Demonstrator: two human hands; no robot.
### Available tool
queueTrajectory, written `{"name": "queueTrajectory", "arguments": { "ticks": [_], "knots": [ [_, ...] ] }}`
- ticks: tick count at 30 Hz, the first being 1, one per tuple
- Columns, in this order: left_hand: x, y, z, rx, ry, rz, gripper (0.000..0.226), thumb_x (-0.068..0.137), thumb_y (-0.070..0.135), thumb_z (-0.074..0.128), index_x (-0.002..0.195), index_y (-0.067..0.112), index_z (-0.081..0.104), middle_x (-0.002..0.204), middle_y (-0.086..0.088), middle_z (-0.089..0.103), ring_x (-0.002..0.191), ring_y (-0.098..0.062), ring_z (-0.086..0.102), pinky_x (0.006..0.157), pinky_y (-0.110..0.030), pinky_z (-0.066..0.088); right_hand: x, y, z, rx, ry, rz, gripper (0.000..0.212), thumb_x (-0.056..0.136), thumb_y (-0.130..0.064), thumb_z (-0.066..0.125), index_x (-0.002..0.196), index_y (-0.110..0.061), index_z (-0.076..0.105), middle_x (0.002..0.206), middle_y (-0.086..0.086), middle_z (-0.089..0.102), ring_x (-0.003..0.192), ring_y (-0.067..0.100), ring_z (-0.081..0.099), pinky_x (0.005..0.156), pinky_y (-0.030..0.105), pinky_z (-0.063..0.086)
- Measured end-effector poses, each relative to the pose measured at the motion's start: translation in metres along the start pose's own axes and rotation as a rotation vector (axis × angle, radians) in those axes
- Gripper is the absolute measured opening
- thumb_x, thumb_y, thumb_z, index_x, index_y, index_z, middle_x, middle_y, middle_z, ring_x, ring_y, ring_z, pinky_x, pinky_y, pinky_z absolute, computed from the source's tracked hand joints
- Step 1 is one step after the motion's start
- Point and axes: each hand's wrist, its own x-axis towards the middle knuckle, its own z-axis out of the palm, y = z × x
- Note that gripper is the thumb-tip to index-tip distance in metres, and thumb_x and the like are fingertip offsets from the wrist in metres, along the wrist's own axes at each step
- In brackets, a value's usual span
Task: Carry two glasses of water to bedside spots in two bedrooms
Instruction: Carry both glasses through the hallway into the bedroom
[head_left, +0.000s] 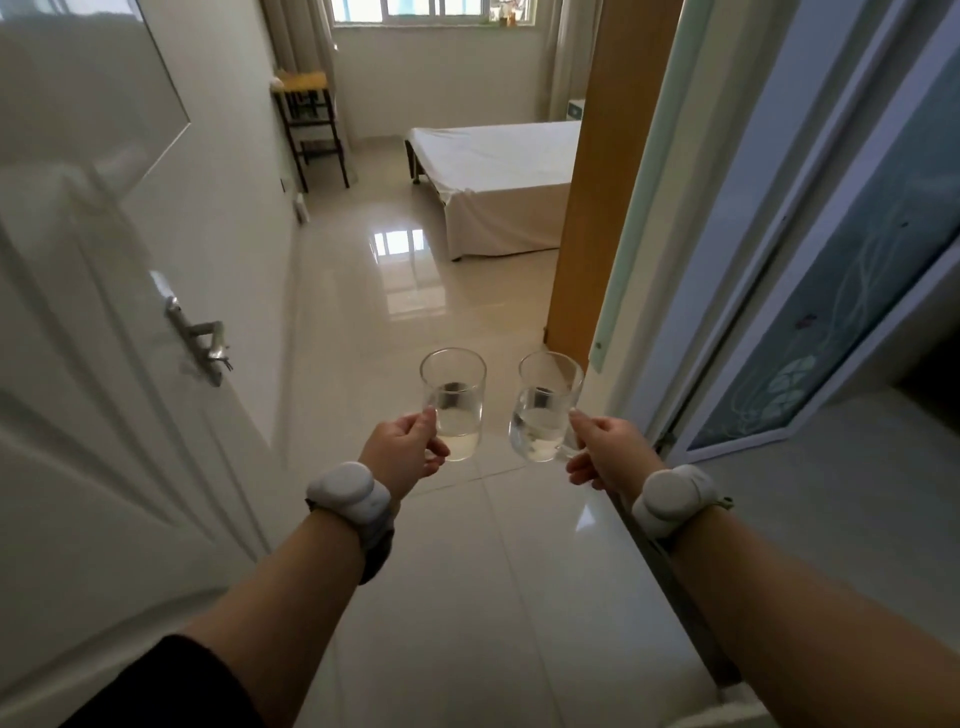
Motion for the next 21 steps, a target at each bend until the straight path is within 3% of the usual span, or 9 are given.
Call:
{"name": "queueTrajectory", "arguments": {
  "ticks": [7, 15, 21],
  "knots": [
    [0.105, 0.014, 0.012, -0.011, 0.042, -0.026, 0.029, 0.093, 0.029, 0.047, 0.071, 0.013, 0.058, 0.06, -0.007, 0.059, 0.056, -0.02, 0.056, 0.048, -0.017, 0.052, 0.116, -0.031, -0.008, -0.027, -0.075, -0.001, 0.037, 0.09, -0.055, 0.042, 0.082, -0.022, 0.057, 0.052, -0.004, 0.068, 0.045, 0.007, 0.064, 0.042, 0.018, 0.047],
    [0.222, 0.047, 0.04, -0.113, 0.131, -0.061, 0.03, 0.092, 0.029, 0.049, 0.071, 0.01, 0.057, 0.056, -0.005, 0.06, 0.058, -0.021, 0.058, 0.052, -0.021, 0.055, 0.248, -0.081, -0.027, -0.055, -0.21, -0.083, 0.038, 0.092, -0.05, 0.042, 0.08, -0.018, 0.057, 0.061, 0.001, 0.065, 0.045, 0.005, 0.06, 0.044, 0.016, 0.046],
    [0.318, 0.063, 0.045, -0.142, 0.233, -0.061, 0.033, 0.091, 0.03, 0.051, 0.063, 0.013, 0.056, 0.05, -0.001, 0.06, 0.054, -0.018, 0.06, 0.049, -0.02, 0.054, 0.347, -0.124, -0.022, -0.088, -0.244, -0.093, 0.039, 0.093, -0.05, 0.04, 0.081, -0.016, 0.057, 0.066, 0.005, 0.066, 0.054, 0.012, 0.061, 0.054, 0.024, 0.048]
  ]
}}
